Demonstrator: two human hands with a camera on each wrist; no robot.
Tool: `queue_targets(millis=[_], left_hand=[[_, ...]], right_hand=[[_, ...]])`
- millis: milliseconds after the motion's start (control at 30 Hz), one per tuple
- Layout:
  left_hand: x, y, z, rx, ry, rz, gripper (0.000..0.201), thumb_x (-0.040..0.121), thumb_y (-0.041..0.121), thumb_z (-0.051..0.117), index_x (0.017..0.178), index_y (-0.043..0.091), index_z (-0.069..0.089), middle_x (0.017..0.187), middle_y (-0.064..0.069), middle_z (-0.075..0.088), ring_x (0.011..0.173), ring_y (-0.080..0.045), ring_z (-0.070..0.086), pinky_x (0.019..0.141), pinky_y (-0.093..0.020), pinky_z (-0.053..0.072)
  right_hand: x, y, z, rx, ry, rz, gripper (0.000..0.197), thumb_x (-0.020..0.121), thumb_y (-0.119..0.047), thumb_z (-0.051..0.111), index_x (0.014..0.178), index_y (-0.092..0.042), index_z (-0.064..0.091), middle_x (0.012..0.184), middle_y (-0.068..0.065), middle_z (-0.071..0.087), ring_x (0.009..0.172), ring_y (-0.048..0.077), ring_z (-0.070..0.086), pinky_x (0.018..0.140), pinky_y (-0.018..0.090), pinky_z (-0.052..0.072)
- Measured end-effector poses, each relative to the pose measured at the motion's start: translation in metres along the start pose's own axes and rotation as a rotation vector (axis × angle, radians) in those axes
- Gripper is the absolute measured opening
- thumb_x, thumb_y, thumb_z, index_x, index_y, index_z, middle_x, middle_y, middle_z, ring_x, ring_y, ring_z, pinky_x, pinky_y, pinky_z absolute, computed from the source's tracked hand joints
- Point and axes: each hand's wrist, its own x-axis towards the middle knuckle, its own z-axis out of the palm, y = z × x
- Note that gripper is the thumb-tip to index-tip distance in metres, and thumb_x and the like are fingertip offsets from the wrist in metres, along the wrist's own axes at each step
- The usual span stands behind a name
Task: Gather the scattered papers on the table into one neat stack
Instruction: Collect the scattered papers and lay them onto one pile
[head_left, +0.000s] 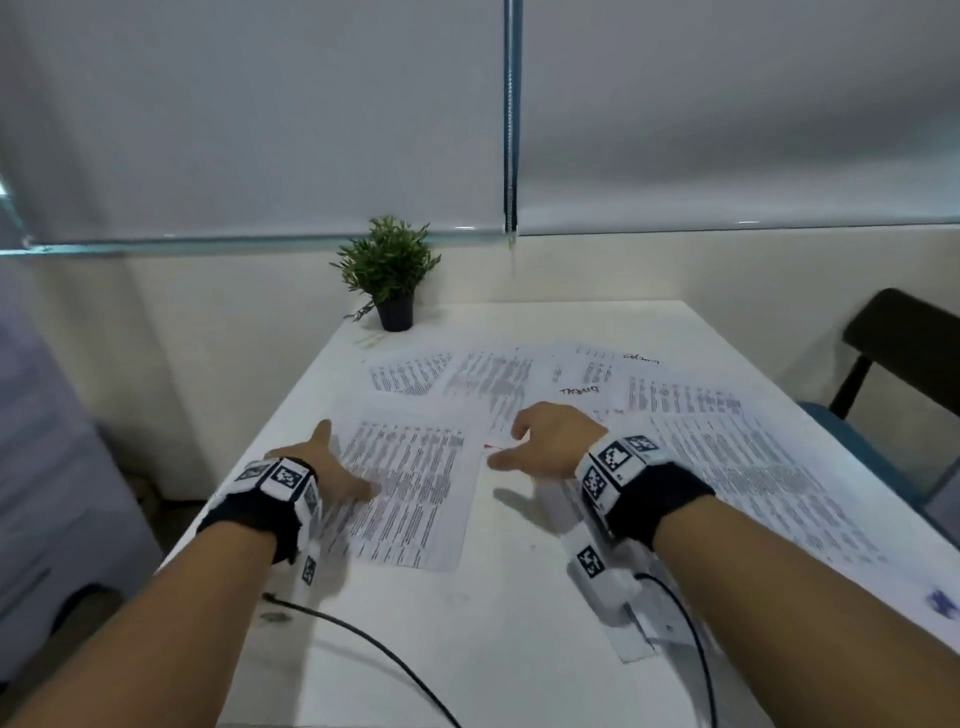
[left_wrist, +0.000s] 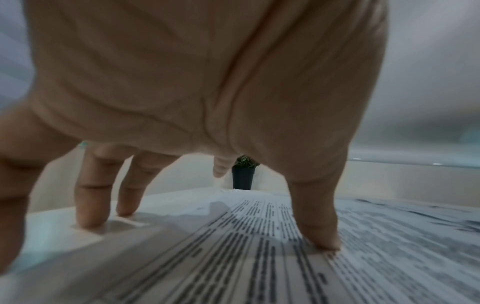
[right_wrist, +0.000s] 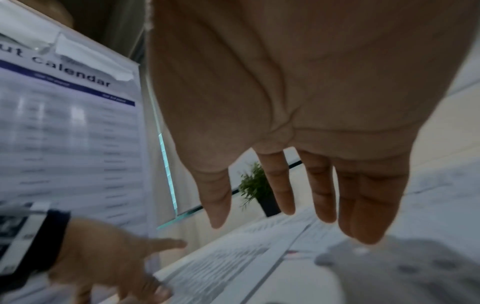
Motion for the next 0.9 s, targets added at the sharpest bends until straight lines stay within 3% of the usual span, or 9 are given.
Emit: queue_targets(millis=[167,300,467,533,600,700,800,867,900], left_hand=[[0.010,-0.002,-0.004,-0.044,0.045,0.025,0.142,0.057,0.068,0.082,0.161,0.018,0.000,0.163,-0.009,0.031,0.143,-0.035,0.040,0.115,-0.045,0.035],[0.015,-0.002,-0.007,-0.261,0.022,0.038,0.141,0.053,0.044,0.097,0.160,0.017,0.009,0.156,-0.011,0.041,0.137,-0.033,0.047,0.109,-0.040,0.041],[0.015,0.009,-0.016,-0.510,0.143,0.089,0.136,0.062,0.019,0.094,0.161,0.025,0.002,0.147,-0.016,0.050,0.130,-0.036,0.052,0.103,-0.040,0.045],[0.009,0.013,-0.028,-0.575,0.172,0.113,0.117,0.065,0.018,0.092,0.159,0.019,0.021,0.140,-0.014,0.056,0.124,-0.034,0.057,0.102,-0.039,0.048],[0.000,0.016,-0.039,-0.580,0.163,0.183,0.073,0.064,0.017,0.091,0.131,0.016,0.062,0.122,-0.009,0.070,0.108,-0.029,0.067,0.098,-0.041,0.054],[-0.020,0.020,-0.056,-0.616,0.199,0.293,0.045,0.060,0.015,0.090,0.102,0.021,0.074,0.095,-0.001,0.078,0.088,-0.024,0.075,0.086,-0.042,0.060],[-0.043,0.026,-0.073,-0.735,0.228,0.452,0.056,0.068,0.008,0.090,0.115,0.028,0.068,0.095,0.002,0.079,0.079,-0.020,0.078,0.079,-0.041,0.062],[-0.062,0.033,-0.086,-0.804,0.249,0.559,0.060,0.072,0.007,0.088,0.121,0.031,0.063,0.095,0.003,0.078,0.073,-0.016,0.079,0.071,-0.037,0.063],[-0.070,0.037,-0.093,-0.830,0.266,0.600,0.059,0.074,0.007,0.087,0.121,0.032,0.061,0.095,0.004,0.077,0.071,-0.014,0.078,0.066,-0.033,0.063]], right_hand=[[0.030,-0.036,0.027,-0.119,-0.079,-0.080,0.066,0.090,-0.059,0.064,0.133,-0.009,0.061,0.136,0.009,0.062,0.123,0.027,0.059,0.101,0.039,0.051],[0.036,-0.036,0.037,-0.192,-0.065,-0.103,0.069,0.085,-0.070,0.060,0.104,-0.005,0.068,0.104,0.009,0.072,0.097,0.024,0.071,0.084,0.035,0.058],[0.046,-0.035,0.027,-0.185,-0.110,-0.052,0.070,0.087,-0.069,0.060,0.126,-0.011,0.066,0.131,0.008,0.068,0.119,0.027,0.064,0.100,0.039,0.053],[0.048,-0.036,0.024,-0.115,-0.116,-0.027,0.074,0.091,-0.066,0.059,0.142,-0.012,0.055,0.148,0.006,0.055,0.134,0.027,0.053,0.105,0.036,0.043],[0.048,-0.034,0.024,-0.045,-0.110,-0.008,0.078,0.091,-0.066,0.059,0.149,-0.015,0.048,0.157,0.005,0.046,0.142,0.025,0.045,0.109,0.035,0.038],[0.045,-0.027,0.027,0.105,-0.056,0.028,0.082,0.089,-0.067,0.061,0.152,-0.018,0.044,0.159,0.003,0.045,0.141,0.024,0.047,0.111,0.034,0.038],[0.049,-0.020,0.026,0.573,0.031,0.137,0.094,0.084,-0.062,0.071,0.155,-0.011,0.037,0.134,0.010,0.061,0.101,0.024,0.069,0.089,0.036,0.055],[0.048,-0.019,0.020,0.955,0.036,0.230,0.093,0.080,-0.058,0.078,0.148,-0.007,0.041,0.123,0.012,0.060,0.076,0.021,0.063,0.073,0.033,0.058],[0.047,-0.019,0.016,1.058,0.025,0.238,0.087,0.079,-0.058,0.079,0.143,-0.007,0.045,0.123,0.015,0.060,0.075,0.023,0.061,0.075,0.034,0.059]])
